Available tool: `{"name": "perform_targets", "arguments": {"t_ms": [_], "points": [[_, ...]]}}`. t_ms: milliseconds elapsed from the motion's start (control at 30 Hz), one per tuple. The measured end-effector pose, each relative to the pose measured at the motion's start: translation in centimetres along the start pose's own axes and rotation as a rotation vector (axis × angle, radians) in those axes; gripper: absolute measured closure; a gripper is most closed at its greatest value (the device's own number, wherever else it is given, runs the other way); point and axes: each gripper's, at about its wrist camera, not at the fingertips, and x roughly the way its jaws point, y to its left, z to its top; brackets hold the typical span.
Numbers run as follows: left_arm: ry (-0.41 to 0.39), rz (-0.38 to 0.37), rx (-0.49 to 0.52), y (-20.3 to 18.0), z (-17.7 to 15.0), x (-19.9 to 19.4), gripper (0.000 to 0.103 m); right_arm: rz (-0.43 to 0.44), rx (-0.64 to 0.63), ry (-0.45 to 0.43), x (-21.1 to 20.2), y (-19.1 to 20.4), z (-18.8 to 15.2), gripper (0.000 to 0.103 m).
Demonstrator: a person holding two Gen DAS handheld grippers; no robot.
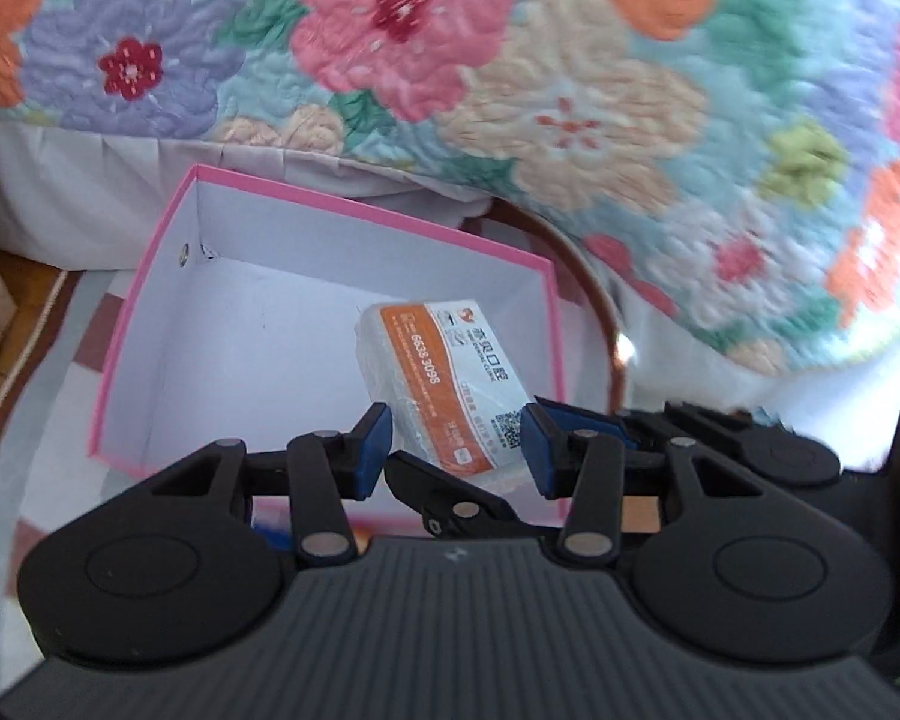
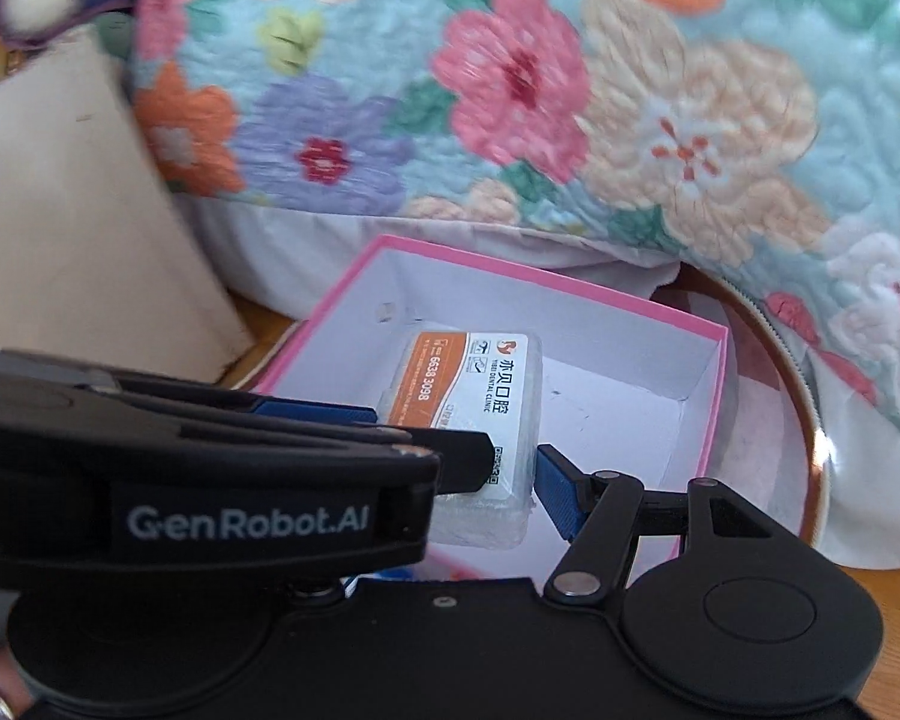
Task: Organize objects
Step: 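Carry the mask packet with the left tool into the pink box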
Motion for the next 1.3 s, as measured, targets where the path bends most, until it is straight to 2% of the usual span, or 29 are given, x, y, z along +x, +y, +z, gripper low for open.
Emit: {"name": "perform_targets", "arguments": {"t_ms": [133, 267, 500, 567, 633, 733, 800, 867, 967, 1067, 1133, 1167, 1267, 1300], "points": [[0.039, -0.016, -0.045, 1.4, 1.5, 4.6, 0.059, -0.014, 0.088, 0.048, 4.1, -2.6, 0.7, 0.035], [0.083, -0.050, -0.078, 2.8, 2.5, 8.5, 0.059, -0.049, 0.108, 0.084, 7.3, -4.2, 0.8, 0.035], [0.161, -0.049, -0.156, 4.6, 3.1, 12.9, 0.059, -0.113, -0.037, 0.158, 11.7, -4.1, 1.0, 0.036], [0.167, -0.052, -0.152, 4.6, 3.0, 13.6, 0.062, -0.122, -0.097, 0.174, 12.5, -3.8, 0.8, 0.036], [0.181, -0.087, -0.161, 4.5, 2.9, 14.2, 0.068, -0.129, -0.162, 0.191, 13.2, -3.5, 0.7, 0.037], [0.199, -0.069, -0.168, 4.4, 2.6, 15.0, 0.076, -0.151, -0.210, 0.212, 13.8, -3.7, 0.7, 0.040], [0.194, -0.055, -0.180, 4.4, 2.6, 15.2, 0.076, -0.188, -0.255, 0.211, 13.9, -3.7, 0.4, 0.042], [0.192, -0.050, -0.187, 4.4, 2.5, 15.2, 0.076, -0.236, -0.293, 0.207, 14.0, -3.8, 0.0, 0.052], [0.204, -0.033, -0.175, 4.4, 2.3, 15.2, 0.076, -0.228, -0.263, 0.189, 13.3, -4.9, 0.1, 0.055], [0.211, -0.007, -0.179, 4.7, 2.2, 14.9, 0.076, -0.134, -0.213, 0.170, 12.0, -5.3, 0.2, 0.054], [0.200, 0.017, -0.171, 4.8, 2.3, 14.5, 0.076, -0.049, -0.237, 0.202, 11.9, -5.0, 0.0, 0.051], [0.192, 0.027, -0.164, 4.8, 2.3, 14.2, 0.076, -0.041, -0.271, 0.214, 12.0, -4.7, -0.1, 0.048], [0.187, 0.058, -0.159, 5.1, 2.6, 13.7, 0.076, -0.103, -0.380, 0.227, 13.2, -3.6, -0.7, 0.039], [0.188, 0.061, -0.165, 5.3, 2.6, 13.6, 0.076, -0.116, -0.394, 0.243, 13.8, -3.6, -0.8, 0.039]]}}
